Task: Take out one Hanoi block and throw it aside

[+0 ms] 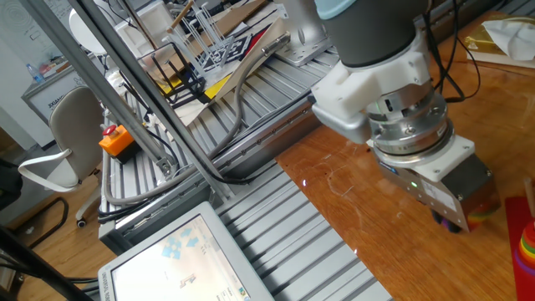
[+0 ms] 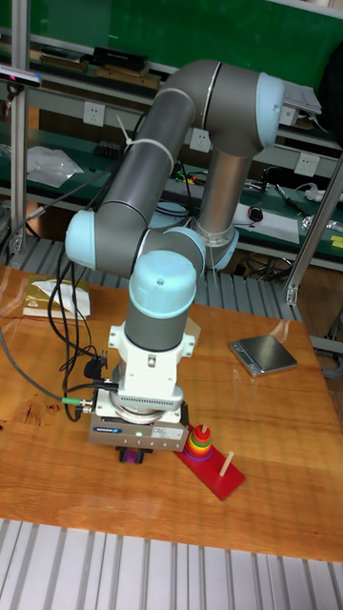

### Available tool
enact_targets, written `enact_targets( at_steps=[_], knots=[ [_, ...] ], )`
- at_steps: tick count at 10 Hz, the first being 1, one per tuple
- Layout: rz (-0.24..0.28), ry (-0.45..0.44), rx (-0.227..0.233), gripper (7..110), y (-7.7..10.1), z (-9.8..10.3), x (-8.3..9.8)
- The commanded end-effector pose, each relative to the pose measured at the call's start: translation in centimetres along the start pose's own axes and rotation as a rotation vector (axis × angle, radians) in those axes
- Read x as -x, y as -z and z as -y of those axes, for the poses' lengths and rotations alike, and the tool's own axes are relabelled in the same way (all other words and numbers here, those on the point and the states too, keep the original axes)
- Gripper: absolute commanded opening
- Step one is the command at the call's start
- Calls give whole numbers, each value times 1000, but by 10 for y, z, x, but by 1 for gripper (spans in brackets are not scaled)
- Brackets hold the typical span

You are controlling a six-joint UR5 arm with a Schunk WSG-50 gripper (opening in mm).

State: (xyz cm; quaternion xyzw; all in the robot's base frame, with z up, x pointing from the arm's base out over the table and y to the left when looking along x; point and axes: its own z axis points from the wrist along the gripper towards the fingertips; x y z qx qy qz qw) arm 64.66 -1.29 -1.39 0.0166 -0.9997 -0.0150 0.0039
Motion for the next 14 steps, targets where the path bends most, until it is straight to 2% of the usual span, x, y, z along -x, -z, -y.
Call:
enact_targets(
  at_steps=[1, 3, 4, 9, 14],
  knots=[
    [26, 29, 28, 22, 1, 0, 3],
    [32, 40, 31, 22, 1, -1, 5],
    [35, 49, 26, 44, 2, 0, 5],
    [38, 70, 30, 44, 18, -3, 1],
    [12, 66, 10, 44, 47, -10, -6]
  ],
)
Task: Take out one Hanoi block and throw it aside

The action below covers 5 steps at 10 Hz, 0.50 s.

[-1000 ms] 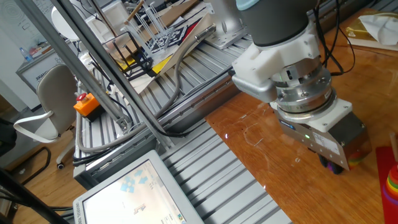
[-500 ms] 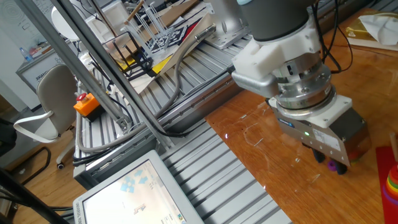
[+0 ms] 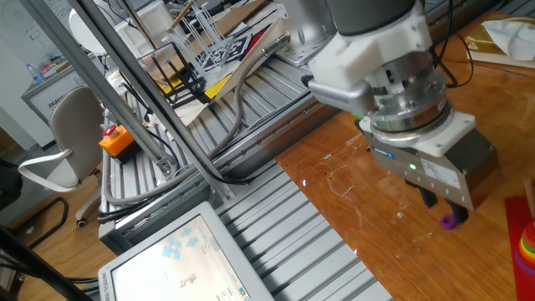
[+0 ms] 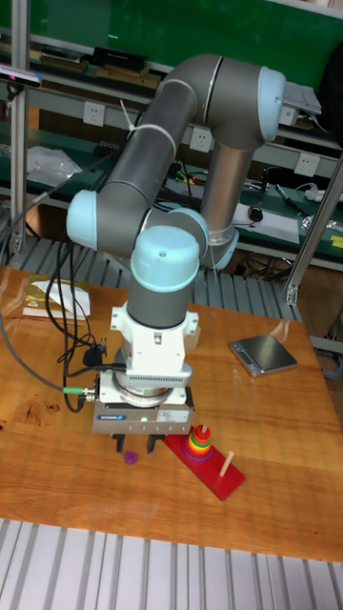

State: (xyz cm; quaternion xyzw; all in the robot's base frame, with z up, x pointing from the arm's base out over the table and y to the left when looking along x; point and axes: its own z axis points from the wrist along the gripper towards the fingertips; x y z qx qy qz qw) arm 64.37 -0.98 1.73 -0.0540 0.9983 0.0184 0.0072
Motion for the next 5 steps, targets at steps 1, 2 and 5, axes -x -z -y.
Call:
enact_targets(
  at_steps=[1, 2, 5],
  knots=[
    [-12, -14, 0, 44, 21, -7, -4],
    [-16, -19, -6, 44, 25, -8, -5],
    [-24, -40, -49, 22, 32, 0, -12]
  ],
)
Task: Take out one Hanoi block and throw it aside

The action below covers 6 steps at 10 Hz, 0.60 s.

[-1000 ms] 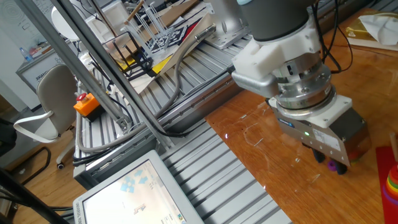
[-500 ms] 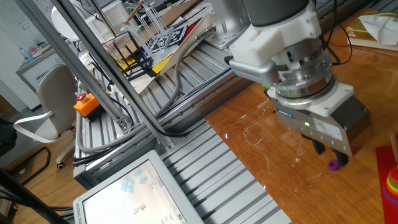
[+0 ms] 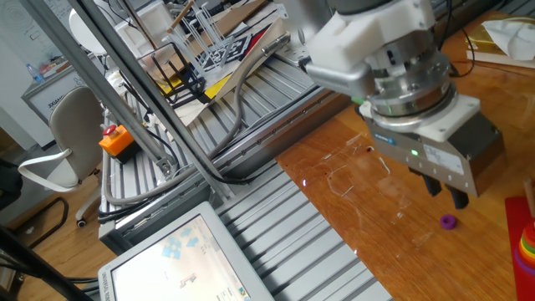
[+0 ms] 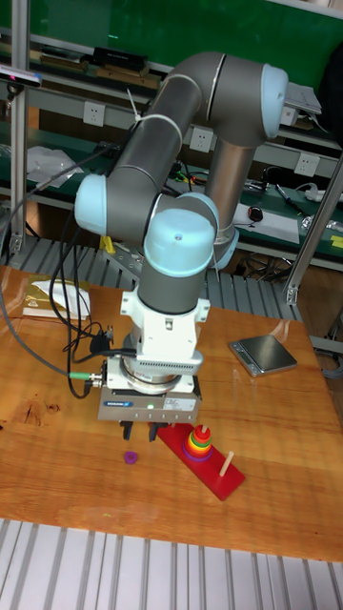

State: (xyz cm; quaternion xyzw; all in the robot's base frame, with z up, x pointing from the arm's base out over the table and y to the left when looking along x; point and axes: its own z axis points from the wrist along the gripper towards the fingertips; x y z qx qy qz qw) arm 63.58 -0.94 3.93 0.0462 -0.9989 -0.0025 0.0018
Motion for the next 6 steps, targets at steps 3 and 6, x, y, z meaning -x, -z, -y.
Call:
enact_targets(
  at_steps=[3, 6],
  knots=[
    [-3, -44, -19, 22, 13, 2, -5],
    [-4, -50, -31, 7, 13, 6, -6]
  ],
)
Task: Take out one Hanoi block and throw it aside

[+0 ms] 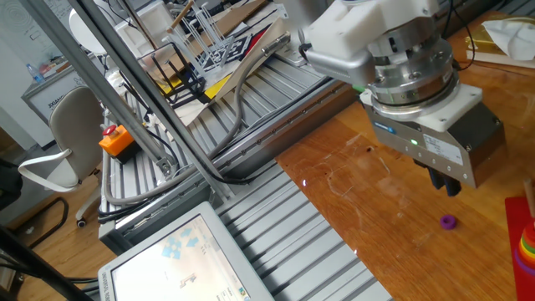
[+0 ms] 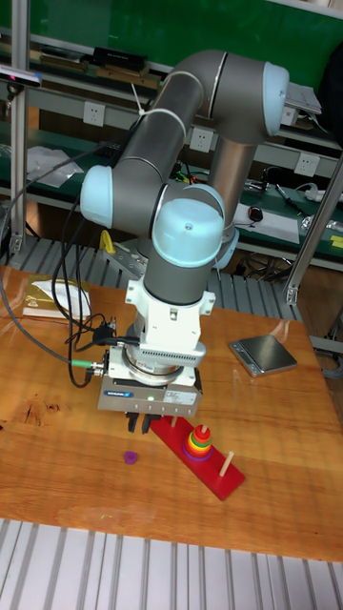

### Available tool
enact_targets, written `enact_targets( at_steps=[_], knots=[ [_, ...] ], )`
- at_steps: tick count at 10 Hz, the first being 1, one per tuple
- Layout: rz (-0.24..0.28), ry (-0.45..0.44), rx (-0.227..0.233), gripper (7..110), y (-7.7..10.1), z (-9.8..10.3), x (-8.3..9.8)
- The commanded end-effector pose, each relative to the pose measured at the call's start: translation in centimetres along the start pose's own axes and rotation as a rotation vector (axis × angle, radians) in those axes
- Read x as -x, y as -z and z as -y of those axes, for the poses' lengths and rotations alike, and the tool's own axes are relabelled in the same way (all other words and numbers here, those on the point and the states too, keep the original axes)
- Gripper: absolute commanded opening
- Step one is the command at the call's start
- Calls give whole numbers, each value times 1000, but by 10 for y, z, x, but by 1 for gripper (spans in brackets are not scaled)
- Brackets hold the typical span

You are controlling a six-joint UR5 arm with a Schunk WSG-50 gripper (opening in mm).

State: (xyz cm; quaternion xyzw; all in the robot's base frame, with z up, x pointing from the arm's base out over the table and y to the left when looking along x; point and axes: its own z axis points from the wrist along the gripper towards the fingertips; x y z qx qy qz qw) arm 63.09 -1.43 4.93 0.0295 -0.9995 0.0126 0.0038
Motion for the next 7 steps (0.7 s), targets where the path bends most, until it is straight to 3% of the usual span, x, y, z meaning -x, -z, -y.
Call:
enact_targets(
  at_steps=[1, 7],
  knots=[
    [1, -20, 0, 7, 3, 1, 0],
    [-3, -23, 4, 7, 1, 1, 0]
  ],
)
